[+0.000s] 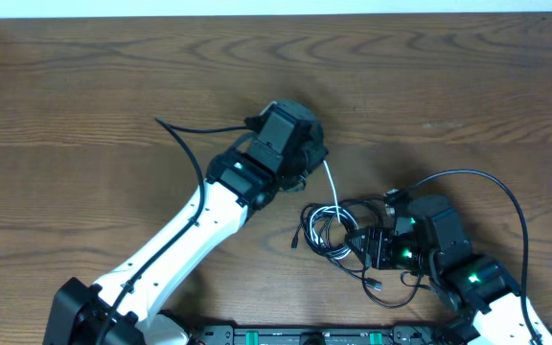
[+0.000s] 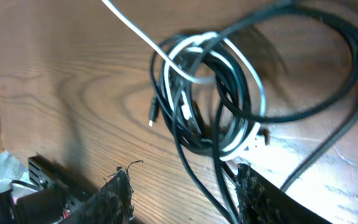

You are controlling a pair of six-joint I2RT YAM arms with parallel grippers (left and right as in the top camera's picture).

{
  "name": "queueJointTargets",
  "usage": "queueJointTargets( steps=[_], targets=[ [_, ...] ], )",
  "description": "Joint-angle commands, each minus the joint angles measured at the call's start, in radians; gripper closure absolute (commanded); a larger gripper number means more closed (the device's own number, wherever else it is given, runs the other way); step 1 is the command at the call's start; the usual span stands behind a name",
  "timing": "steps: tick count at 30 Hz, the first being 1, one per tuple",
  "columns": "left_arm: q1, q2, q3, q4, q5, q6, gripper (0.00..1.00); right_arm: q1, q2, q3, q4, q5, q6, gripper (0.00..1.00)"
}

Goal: Untangle cables

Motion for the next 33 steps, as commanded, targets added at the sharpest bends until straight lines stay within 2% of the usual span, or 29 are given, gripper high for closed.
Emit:
queueJointTargets(
  steps=[1, 4, 7, 9, 11, 16, 20, 30, 31, 32, 33],
  targets=[
    [0.056, -0.045, 0.014, 0.007, 0.068, 0.000, 0.92, 0.001, 0.040, 0.012, -0.011, 0.033, 0.054, 0.48],
    [0.077, -0.062, 0.014, 0.014, 0.168, 0.080, 0.92, 0.007, 0.087, 0.012, -0.009, 0.083, 0.185, 0.52],
    [0.066, -0.063, 0.014, -0.025, 0.241, 0.270, 0.92, 0.010, 0.136, 0.012, -0.003, 0.083, 0.256, 0.56],
    [0.036, -0.059, 0.013, -0.128, 0.220, 0.371, 0.92, 0.010, 0.156, 0.012, -0.008, 0.083, 0.255, 0.55],
    [0.013, -0.055, 0.013, -0.196, 0.183, 0.411, 0.92, 0.010, 0.152, 0.012, -0.021, 0.086, 0.250, 0.50],
    [-0.055, -0.035, 0.012, -0.322, 0.031, 0.423, 0.92, -0.005, 0.108, 0.013, -0.035, 0.090, 0.227, 0.37],
    [-0.118, -0.009, -0.001, -0.305, 0.021, 0.415, 0.92, -0.030, 0.039, 0.018, -0.053, 0.093, 0.224, 0.28],
    [-0.212, 0.125, -0.020, -0.235, -0.027, 0.416, 0.92, -0.093, -0.134, 0.018, -0.138, 0.146, 0.225, 0.21],
    [-0.212, 0.134, -0.020, -0.235, -0.027, 0.421, 0.85, -0.094, -0.144, 0.018, -0.137, 0.147, 0.225, 0.21],
    [-0.209, 0.138, -0.020, -0.235, -0.027, 0.455, 0.63, -0.095, -0.155, 0.018, -0.137, 0.158, 0.225, 0.19],
    [-0.207, 0.135, -0.018, -0.235, -0.027, 0.481, 0.47, -0.095, -0.158, 0.018, -0.137, 0.167, 0.225, 0.18]
  ],
)
